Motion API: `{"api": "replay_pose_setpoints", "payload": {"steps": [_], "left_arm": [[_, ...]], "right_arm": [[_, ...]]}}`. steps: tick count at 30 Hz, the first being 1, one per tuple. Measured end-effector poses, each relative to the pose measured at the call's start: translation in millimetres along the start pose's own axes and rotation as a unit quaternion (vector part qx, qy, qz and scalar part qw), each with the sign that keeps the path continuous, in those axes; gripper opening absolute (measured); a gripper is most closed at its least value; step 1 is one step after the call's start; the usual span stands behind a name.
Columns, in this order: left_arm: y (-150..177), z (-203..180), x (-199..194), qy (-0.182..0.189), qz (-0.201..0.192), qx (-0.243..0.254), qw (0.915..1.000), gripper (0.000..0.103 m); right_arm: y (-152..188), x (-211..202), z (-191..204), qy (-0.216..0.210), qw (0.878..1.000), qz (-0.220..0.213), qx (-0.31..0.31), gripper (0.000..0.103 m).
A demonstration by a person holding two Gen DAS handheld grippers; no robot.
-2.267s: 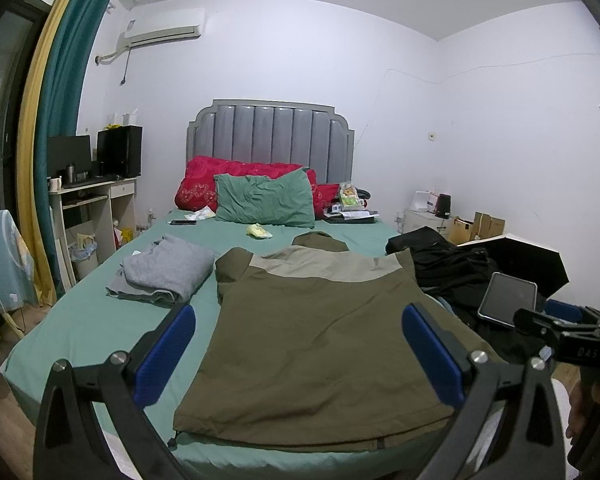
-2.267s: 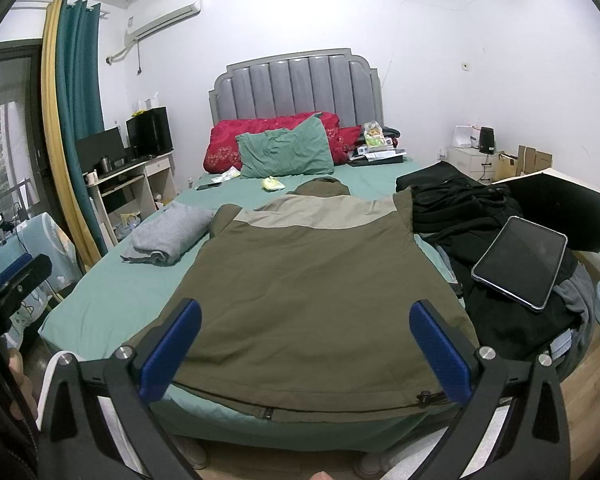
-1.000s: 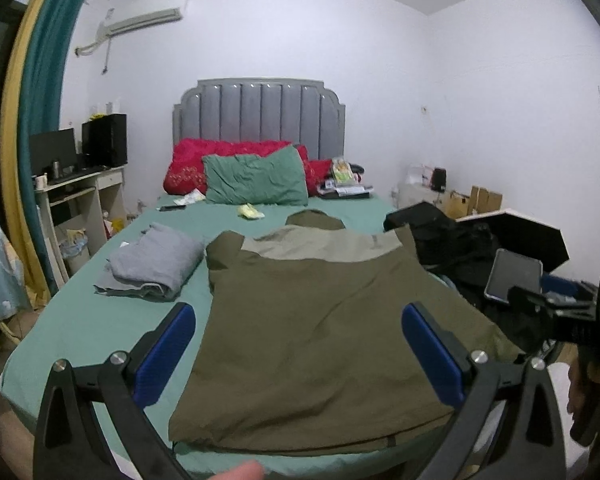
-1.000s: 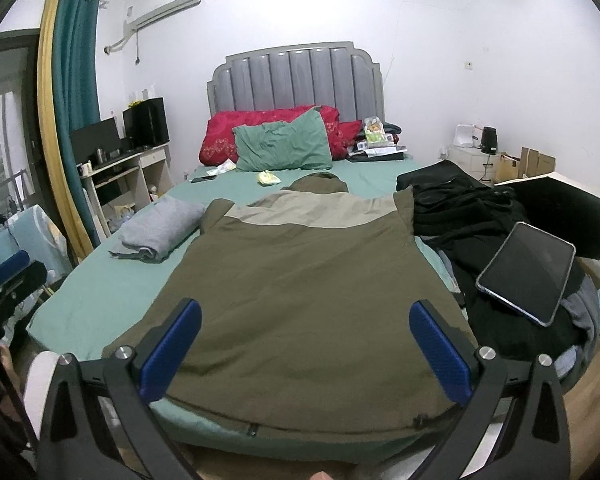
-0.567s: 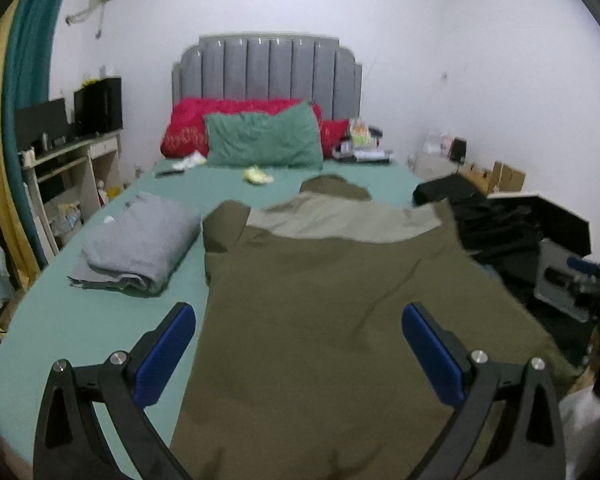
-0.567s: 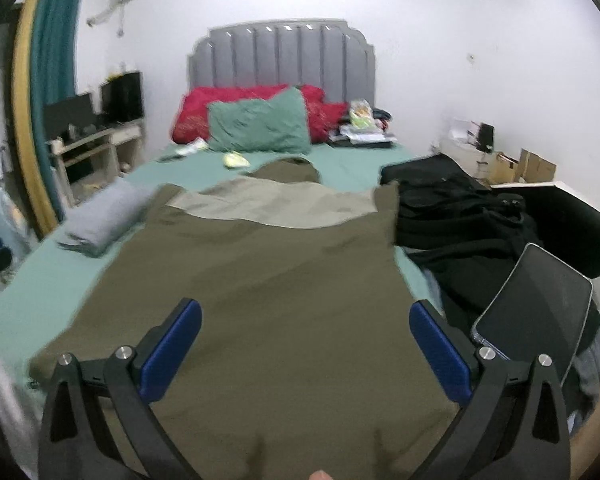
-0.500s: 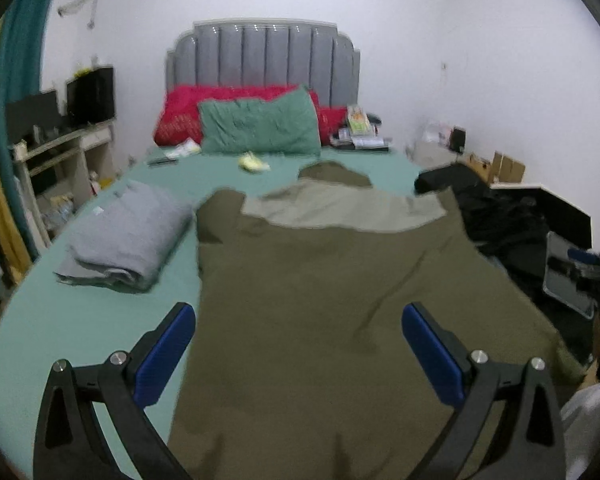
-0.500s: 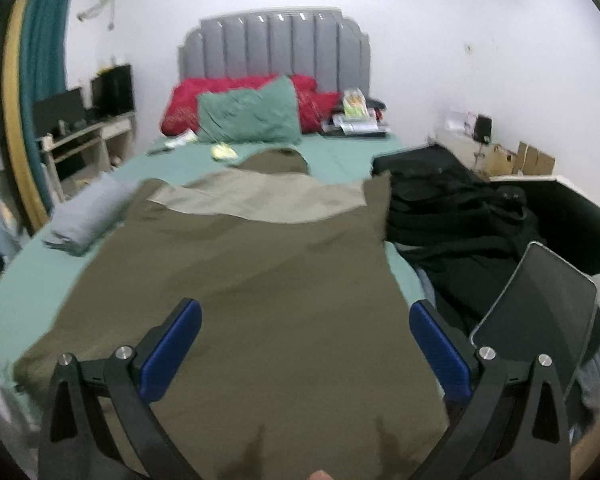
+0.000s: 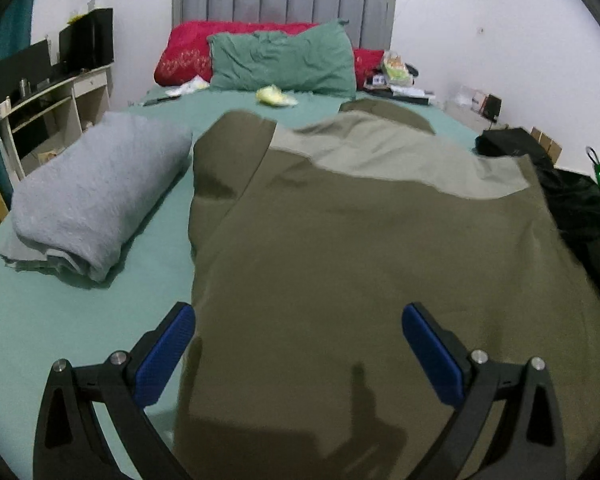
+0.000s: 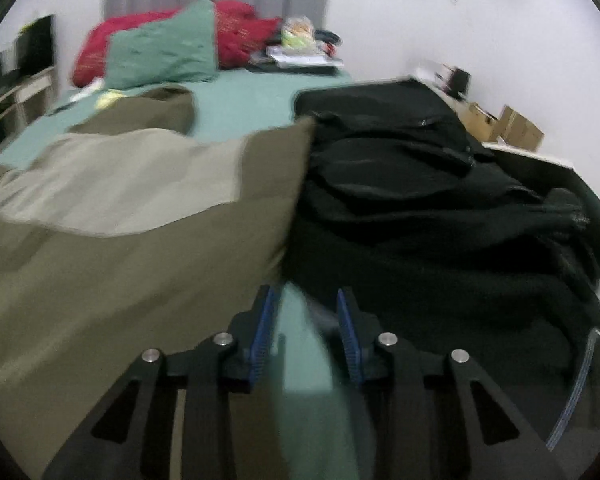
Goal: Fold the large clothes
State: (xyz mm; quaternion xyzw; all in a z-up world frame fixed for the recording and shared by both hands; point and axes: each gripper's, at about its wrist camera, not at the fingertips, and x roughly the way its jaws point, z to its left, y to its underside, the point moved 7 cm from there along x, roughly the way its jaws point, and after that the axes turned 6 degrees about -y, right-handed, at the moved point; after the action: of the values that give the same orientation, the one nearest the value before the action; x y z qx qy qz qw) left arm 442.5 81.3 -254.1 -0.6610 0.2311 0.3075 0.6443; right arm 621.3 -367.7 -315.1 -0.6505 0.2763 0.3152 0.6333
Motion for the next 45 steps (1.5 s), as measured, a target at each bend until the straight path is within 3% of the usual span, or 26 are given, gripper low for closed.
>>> {"api": "replay_pose_setpoints", "payload": {"steps": [2, 4, 5, 7, 10, 15, 18, 20, 22, 26, 28, 29, 31, 33, 35, 36, 37, 38, 41, 45], "left_arm": [[1, 8, 10, -0.006, 0.004, 0.001, 1.0000, 0.103], [5, 18, 17, -0.002, 0.016, -0.006, 0.9999, 0.103], [7, 21, 19, 0.000, 0.021, -0.010, 0.9997, 0.103], [8, 27, 24, 0.009, 0.030, -0.017, 0.9994, 0.103], [8, 32, 25, 0.019, 0.032, -0.023, 0.9991, 0.103], [2, 35, 21, 0.044, 0.031, -0.047, 0.9974, 0.103], [0, 32, 15, 0.048, 0.024, -0.044, 0.9976, 0.103], [0, 29, 11, 0.050, 0.019, -0.037, 0.9979, 0.103], [-1, 26, 9, 0.053, 0.015, -0.032, 0.9980, 0.103], [-4, 23, 11, 0.058, 0.016, -0.032, 0.9976, 0.103], [-5, 24, 12, 0.060, 0.016, -0.034, 0.9975, 0.103], [-5, 24, 13, 0.061, 0.016, -0.035, 0.9974, 0.103], [-6, 25, 15, 0.061, 0.018, -0.038, 0.9972, 0.103], [-5, 23, 17, 0.063, 0.019, -0.036, 0.9972, 0.103], [-3, 23, 18, 0.060, 0.020, -0.033, 0.9975, 0.103], [-3, 22, 20, 0.061, 0.022, -0.032, 0.9974, 0.103], [-2, 22, 21, 0.061, 0.023, -0.032, 0.9974, 0.103], [-1, 22, 21, 0.061, 0.024, -0.031, 0.9974, 0.103], [1, 21, 23, 0.059, 0.025, -0.029, 0.9975, 0.103], [-3, 22, 16, 0.064, 0.017, -0.035, 0.9972, 0.103]], "right_arm": [[-9, 28, -2, -0.020, 0.999, 0.013, 0.023, 0.026], [-17, 48, 7, -0.070, 0.996, 0.015, 0.049, 0.014], [-22, 57, 17, -0.117, 0.991, 0.013, 0.070, 0.011], [-28, 63, 32, -0.160, 0.984, 0.008, 0.081, 0.002], [-28, 71, 86, -0.262, 0.962, 0.038, 0.073, 0.002], [-9, 73, 183, -0.305, 0.947, 0.097, -0.009, 0.002], [-1, 64, 219, -0.313, 0.943, 0.104, -0.043, 0.002], [3, 55, 231, -0.329, 0.934, 0.125, -0.058, 0.015], [-3, 38, 231, -0.333, 0.931, 0.121, -0.086, 0.066], [-35, -2, 169, -0.326, 0.941, 0.034, -0.078, 0.074], [-50, -4, 118, -0.299, 0.954, -0.002, -0.027, 0.088], [-53, 2, 89, -0.286, 0.958, -0.013, 0.005, 0.088], [-50, 30, 49, -0.270, 0.960, 0.004, 0.066, 0.089], [-31, 56, 43, -0.301, 0.948, 0.039, 0.091, 0.088], [-11, 72, 55, -0.329, 0.938, 0.072, 0.084, 0.081], [-9, 70, 62, -0.313, 0.946, 0.054, 0.067, 0.070], [-9, 69, 69, -0.322, 0.944, 0.047, 0.061, 0.009], [-4, 70, 73, -0.333, 0.938, 0.065, 0.076, 0.005], [-18, 45, 60, -0.274, 0.960, 0.029, 0.044, 0.002], [-46, -10, 37, -0.218, 0.975, -0.024, 0.030, 0.001]]}}
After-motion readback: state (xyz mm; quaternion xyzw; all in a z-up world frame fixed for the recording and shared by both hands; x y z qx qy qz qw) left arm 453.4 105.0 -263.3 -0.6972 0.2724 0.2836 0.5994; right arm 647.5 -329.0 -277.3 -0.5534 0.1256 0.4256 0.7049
